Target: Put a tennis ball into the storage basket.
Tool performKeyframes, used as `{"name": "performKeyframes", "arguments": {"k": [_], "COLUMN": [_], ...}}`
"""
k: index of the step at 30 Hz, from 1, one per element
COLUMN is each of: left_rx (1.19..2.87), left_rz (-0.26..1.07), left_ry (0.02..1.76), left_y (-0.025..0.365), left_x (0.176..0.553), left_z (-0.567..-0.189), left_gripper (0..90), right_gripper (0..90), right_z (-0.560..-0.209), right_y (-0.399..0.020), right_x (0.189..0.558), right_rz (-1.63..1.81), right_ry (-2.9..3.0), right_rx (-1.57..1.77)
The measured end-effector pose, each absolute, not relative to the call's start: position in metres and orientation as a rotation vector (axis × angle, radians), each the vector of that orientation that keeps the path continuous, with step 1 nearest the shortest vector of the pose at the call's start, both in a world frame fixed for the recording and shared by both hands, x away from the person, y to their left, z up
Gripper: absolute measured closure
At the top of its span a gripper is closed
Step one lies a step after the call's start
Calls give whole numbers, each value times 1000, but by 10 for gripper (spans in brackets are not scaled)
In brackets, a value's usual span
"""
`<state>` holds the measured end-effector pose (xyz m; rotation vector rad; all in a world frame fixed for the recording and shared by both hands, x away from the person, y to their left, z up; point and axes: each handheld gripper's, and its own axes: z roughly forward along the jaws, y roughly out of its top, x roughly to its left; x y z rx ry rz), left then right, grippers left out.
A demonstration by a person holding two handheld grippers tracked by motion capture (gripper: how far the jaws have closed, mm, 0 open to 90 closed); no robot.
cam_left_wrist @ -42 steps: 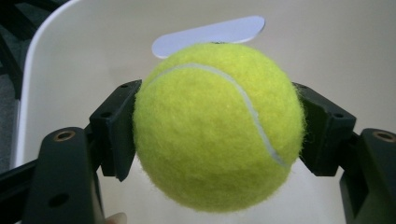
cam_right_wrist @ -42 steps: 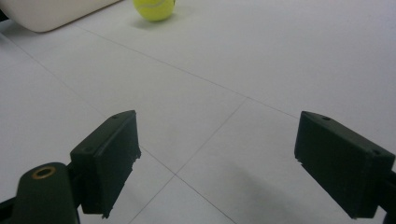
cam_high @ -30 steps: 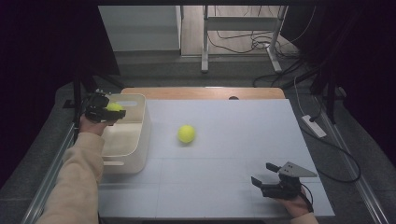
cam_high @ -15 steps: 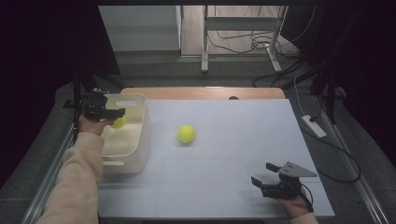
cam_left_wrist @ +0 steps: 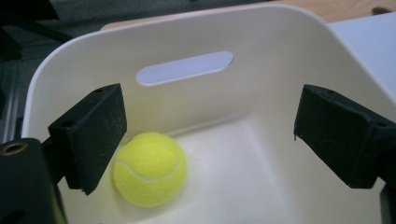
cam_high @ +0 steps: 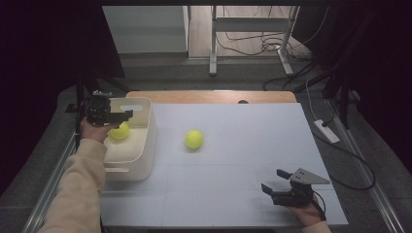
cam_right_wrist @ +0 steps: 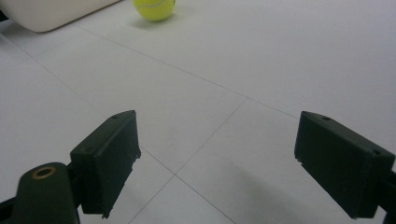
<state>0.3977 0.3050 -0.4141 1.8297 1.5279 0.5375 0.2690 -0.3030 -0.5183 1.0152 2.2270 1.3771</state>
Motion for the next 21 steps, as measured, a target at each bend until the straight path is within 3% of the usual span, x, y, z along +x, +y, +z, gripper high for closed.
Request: {"name": "performKeyframes", "arguments": {"k": [21], "left_rx": [1793], "left_rz": [477], "left_ry": [1316], "left_y": [283], "left_x": [373], "left_z": [-405], "left_gripper": [118], "right_gripper": [136], "right_z": [-517], "right_y": [-304], "right_x": [269], "right_rz": [1377], "right_ry": [2224], "right_rx": [1012]}}
